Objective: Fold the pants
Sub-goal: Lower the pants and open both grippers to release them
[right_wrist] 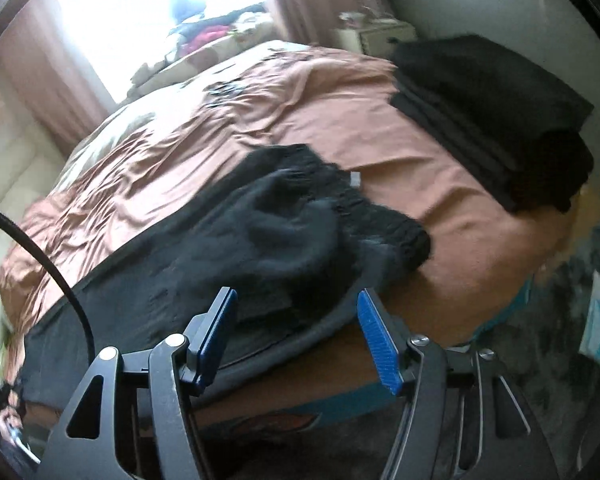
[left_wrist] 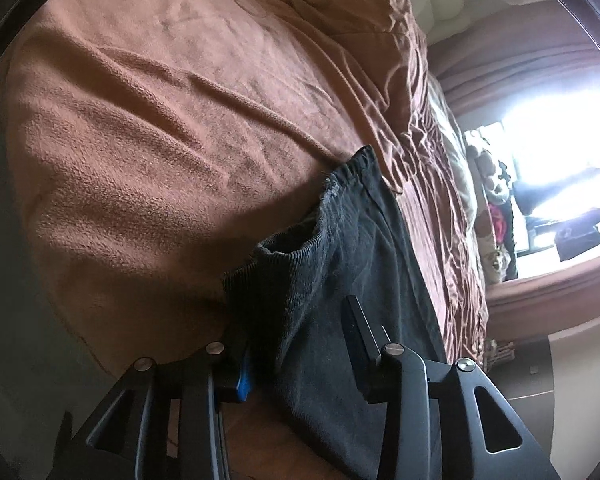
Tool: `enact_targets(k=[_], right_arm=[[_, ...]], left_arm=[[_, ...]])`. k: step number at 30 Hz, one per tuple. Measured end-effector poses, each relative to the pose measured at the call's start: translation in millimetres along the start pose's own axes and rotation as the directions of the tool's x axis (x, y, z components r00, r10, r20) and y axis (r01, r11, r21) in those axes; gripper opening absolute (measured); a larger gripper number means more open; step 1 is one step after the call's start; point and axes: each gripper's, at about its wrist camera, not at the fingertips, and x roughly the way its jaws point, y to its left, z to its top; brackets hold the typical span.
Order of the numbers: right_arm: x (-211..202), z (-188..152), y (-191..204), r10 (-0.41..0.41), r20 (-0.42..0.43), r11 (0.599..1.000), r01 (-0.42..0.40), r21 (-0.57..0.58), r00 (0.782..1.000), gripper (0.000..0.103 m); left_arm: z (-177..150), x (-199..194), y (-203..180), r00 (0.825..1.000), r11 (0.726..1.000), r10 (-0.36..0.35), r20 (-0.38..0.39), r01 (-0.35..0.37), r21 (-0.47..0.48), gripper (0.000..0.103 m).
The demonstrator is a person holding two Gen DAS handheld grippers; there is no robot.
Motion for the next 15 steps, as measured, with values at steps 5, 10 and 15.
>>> enact_targets(k=[5,10,15], right_arm=[[2.3,-15.7,48.5,0.101,-0.019,0.993,-0.102,-0.067,0.995,0.05],[13.1,-31.2,96.5,0.178,-0.057,0.975,-0.184,-0.126,0.982,0.043],[29.1,-45.8,145.2,0.24,-0.12,0.947,-0.26,-0.192,0.963,0.038]], left_arm=[[2.3,0.5,4.4,1.0,1.0,-0.017,0.006,0.017,-0.005,0.04],[6.9,0.6,5.6,0.999,0.999,-0.031,0.019,0.031,-0.009,0.04],[10.2,1.3,8.5,0.998,0.998,-0.053,0.022,0.053,-0.025,0.04]])
